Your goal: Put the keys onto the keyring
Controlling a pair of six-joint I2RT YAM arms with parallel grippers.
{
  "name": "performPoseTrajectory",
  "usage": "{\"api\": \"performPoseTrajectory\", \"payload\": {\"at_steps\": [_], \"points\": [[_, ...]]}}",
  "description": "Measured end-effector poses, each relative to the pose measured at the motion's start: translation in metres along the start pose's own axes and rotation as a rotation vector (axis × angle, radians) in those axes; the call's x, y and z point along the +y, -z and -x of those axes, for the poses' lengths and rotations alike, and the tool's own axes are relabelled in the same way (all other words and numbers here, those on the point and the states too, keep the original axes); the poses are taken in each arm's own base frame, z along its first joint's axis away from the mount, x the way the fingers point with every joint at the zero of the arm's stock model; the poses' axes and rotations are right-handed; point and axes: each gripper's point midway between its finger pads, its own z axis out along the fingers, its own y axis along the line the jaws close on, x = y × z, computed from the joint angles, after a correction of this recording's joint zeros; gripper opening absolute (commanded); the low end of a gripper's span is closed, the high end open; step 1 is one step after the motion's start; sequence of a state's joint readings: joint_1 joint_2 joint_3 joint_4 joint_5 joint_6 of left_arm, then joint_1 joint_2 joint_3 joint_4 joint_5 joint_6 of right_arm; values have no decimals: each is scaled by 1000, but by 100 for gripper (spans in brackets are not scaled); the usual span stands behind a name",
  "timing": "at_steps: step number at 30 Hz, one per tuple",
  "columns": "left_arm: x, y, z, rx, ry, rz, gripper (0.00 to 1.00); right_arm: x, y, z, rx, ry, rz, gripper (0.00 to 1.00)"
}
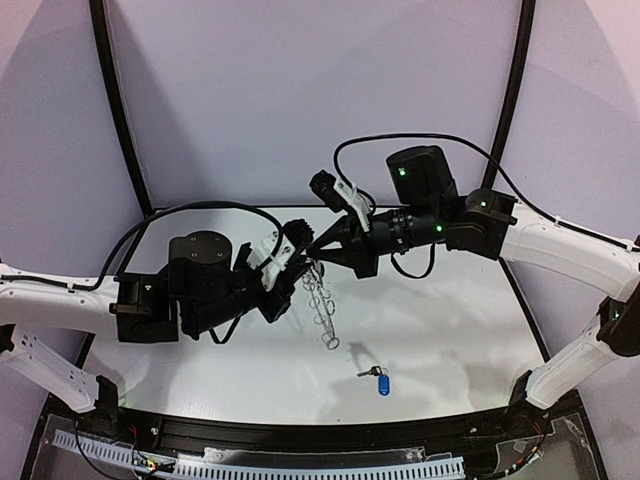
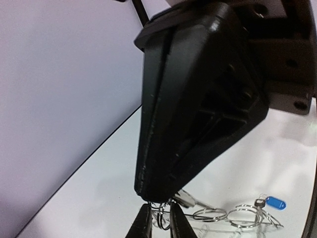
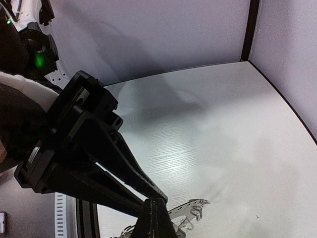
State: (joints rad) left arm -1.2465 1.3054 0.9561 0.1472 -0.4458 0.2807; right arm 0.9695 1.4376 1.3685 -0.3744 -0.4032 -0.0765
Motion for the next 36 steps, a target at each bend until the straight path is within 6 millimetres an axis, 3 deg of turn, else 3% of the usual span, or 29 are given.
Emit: {"api": "performPoseTrajectory", "payload": {"at_steps": [7, 13, 18, 36], "points": [[1, -1, 0, 22, -21, -2, 1, -3, 0, 1, 0, -3, -23, 0], [1, -1, 0, 23, -30, -2, 1, -17, 3, -2, 34, -44, -142, 0], [3, -1, 0, 22, -36, 0, 1, -30, 2, -18, 91, -111, -224, 0], [4, 1, -9, 57, -55, -3, 1, -31, -15, -24, 38, -262, -112, 0]]}}
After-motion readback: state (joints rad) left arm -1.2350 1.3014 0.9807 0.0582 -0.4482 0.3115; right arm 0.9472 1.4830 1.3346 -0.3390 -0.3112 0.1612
